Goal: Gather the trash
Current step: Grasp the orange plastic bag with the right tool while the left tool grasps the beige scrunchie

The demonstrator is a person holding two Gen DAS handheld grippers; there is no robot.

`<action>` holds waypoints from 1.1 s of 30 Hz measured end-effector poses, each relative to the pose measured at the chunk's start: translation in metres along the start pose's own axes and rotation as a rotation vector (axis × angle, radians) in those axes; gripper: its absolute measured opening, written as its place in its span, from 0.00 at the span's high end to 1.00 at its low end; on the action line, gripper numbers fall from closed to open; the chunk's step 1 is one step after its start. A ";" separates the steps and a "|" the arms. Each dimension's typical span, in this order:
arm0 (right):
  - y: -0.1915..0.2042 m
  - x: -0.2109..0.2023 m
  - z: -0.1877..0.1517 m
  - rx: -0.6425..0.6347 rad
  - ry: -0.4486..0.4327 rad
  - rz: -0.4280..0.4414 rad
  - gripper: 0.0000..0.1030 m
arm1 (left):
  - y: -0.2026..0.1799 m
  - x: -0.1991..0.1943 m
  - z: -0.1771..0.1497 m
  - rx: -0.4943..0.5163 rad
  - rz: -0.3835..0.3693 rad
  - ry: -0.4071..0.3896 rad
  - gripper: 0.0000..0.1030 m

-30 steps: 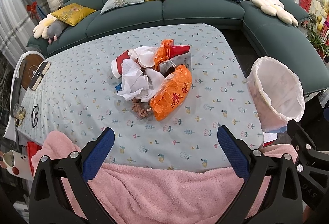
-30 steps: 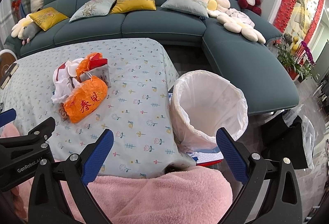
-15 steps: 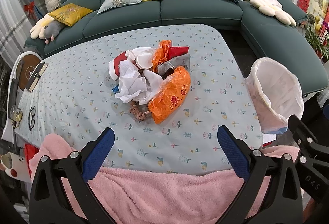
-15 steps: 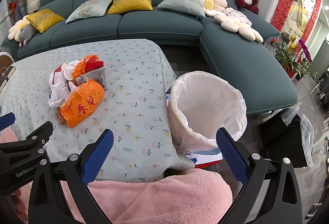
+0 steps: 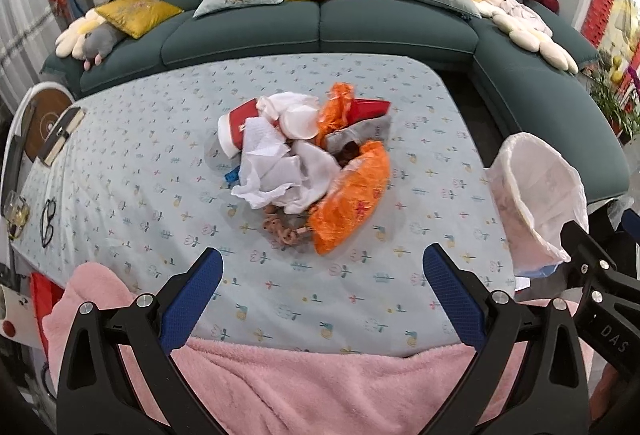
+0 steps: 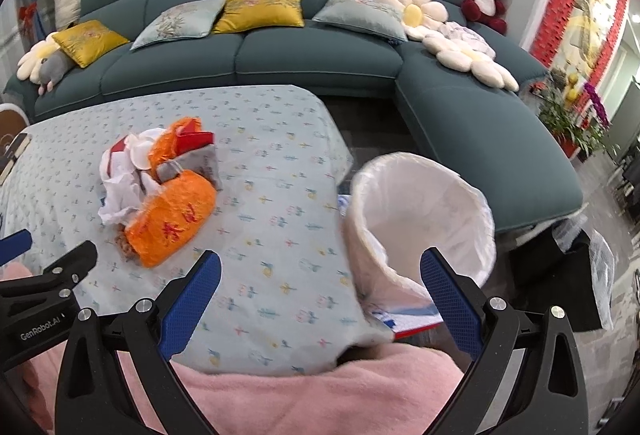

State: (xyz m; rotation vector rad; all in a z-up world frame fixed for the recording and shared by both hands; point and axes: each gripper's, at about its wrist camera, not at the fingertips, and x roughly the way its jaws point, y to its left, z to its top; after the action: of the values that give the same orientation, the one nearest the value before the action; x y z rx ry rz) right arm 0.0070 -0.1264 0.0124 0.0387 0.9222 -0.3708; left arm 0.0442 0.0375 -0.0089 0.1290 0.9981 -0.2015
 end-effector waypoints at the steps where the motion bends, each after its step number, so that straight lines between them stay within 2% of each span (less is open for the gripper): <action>1: 0.007 0.003 0.002 -0.009 -0.002 0.009 0.07 | 0.007 0.004 0.001 -0.007 -0.002 0.004 0.07; 5: 0.039 0.018 0.011 -0.043 0.006 0.052 0.07 | 0.032 0.017 0.005 -0.036 0.019 0.015 0.07; 12: 0.094 0.060 0.021 -0.037 0.080 0.143 0.09 | 0.078 0.045 0.009 -0.110 0.047 0.052 0.07; 24: 0.149 0.119 0.037 0.006 0.169 0.166 0.12 | 0.118 0.096 0.015 -0.145 0.067 0.123 0.07; 27: 0.155 0.138 0.034 0.001 0.213 0.153 0.20 | 0.119 0.105 0.015 -0.144 0.061 0.137 0.08; 30: 0.153 0.151 0.025 -0.006 0.256 0.155 0.34 | 0.116 0.114 0.014 -0.139 0.051 0.152 0.08; 32: 0.149 0.157 0.017 -0.008 0.287 0.160 0.55 | 0.111 0.121 0.013 -0.141 0.036 0.168 0.08; 33: 0.146 0.159 0.014 -0.004 0.300 0.165 0.60 | 0.109 0.124 0.013 -0.146 0.025 0.176 0.09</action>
State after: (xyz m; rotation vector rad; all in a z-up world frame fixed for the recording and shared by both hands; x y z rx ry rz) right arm 0.1524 -0.0397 -0.1217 0.1695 1.2069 -0.2128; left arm 0.1448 0.1273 -0.1052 0.0264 1.1819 -0.0948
